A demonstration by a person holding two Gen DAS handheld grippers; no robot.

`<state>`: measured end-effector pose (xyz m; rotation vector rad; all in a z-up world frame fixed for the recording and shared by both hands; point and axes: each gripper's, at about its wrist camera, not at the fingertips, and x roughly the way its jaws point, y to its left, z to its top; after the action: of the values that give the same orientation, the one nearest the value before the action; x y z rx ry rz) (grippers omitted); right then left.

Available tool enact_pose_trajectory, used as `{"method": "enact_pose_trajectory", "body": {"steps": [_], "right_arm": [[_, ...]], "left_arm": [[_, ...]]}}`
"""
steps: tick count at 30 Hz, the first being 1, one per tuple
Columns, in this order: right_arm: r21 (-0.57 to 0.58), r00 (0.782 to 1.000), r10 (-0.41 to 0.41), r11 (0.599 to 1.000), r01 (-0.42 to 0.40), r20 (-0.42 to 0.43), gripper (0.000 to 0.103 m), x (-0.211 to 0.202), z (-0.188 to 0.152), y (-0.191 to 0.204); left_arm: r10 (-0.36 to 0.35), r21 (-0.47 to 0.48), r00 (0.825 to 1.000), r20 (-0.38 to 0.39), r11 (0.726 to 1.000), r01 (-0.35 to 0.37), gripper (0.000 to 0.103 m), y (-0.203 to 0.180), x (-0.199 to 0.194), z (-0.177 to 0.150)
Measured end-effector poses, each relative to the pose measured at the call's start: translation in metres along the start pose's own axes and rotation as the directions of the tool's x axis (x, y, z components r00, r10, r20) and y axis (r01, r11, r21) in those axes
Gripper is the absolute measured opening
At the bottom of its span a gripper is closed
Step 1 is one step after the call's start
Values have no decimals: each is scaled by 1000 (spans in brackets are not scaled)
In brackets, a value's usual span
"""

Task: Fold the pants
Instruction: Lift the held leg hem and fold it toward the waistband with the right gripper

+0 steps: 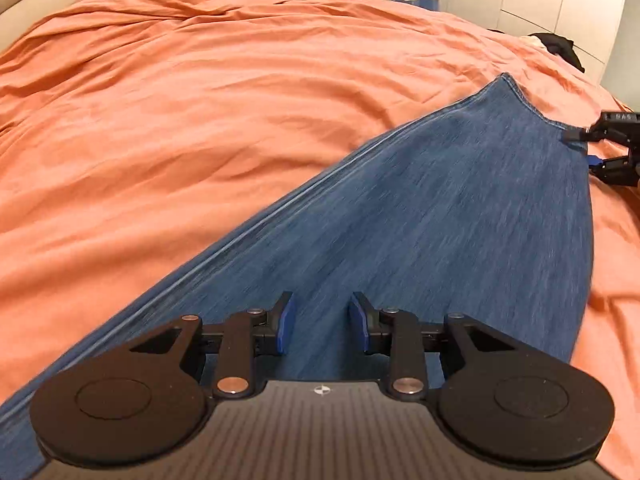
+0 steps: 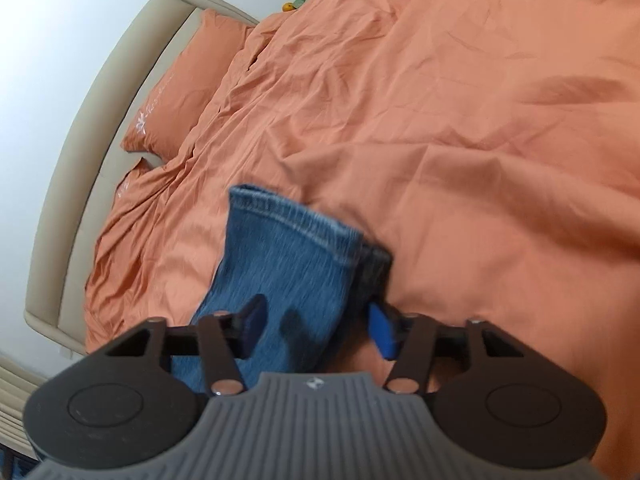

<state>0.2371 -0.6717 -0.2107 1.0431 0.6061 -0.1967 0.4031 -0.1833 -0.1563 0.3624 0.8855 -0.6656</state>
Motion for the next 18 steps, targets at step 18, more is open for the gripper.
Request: {"method": "enact_pose_trajectory", "body": {"steps": [18], "right_arm": [[-230, 1000, -11, 973, 13, 9, 3, -6, 20, 27]], "left_arm": [[189, -38, 981, 49, 981, -188, 36, -26, 50, 48]]}}
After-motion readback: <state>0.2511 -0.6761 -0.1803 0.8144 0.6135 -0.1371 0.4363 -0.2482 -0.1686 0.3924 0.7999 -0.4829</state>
